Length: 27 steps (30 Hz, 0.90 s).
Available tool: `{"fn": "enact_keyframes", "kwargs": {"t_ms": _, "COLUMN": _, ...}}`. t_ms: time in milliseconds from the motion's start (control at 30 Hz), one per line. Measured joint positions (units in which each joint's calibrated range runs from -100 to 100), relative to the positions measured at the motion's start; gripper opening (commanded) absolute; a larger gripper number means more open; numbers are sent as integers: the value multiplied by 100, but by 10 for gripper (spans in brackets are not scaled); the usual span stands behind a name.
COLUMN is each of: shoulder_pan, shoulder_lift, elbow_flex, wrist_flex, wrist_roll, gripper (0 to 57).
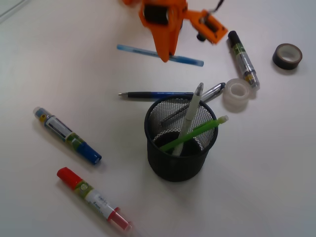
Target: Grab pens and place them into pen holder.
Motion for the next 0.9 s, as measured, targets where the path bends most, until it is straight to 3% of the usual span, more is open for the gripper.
{"fn": "enact_keyframes", "kwargs": {"t_ms": 333, "shoulder_pan": -22, "shoulder_lift": -758, "elbow_flex": 81, "wrist_flex": -3784, "wrist_roll": -1197, "gripper": 4}}
{"fn": "enact_keyframes", "kwargs": {"t_ms": 600, "shoulder_pan": 0, "shoulder_lift": 436, "elbow_flex": 117, "wrist_flex": -7145, "wrist_roll": -1709, "gripper": 4}}
{"fn": "enact_keyframes", "kwargs": {"t_ms": 900, "shoulder_pan": -7, "shoulder_lift": 2099, "elbow_flex": 117, "wrist_flex": -8933, "wrist_roll": -2379, "gripper": 8}}
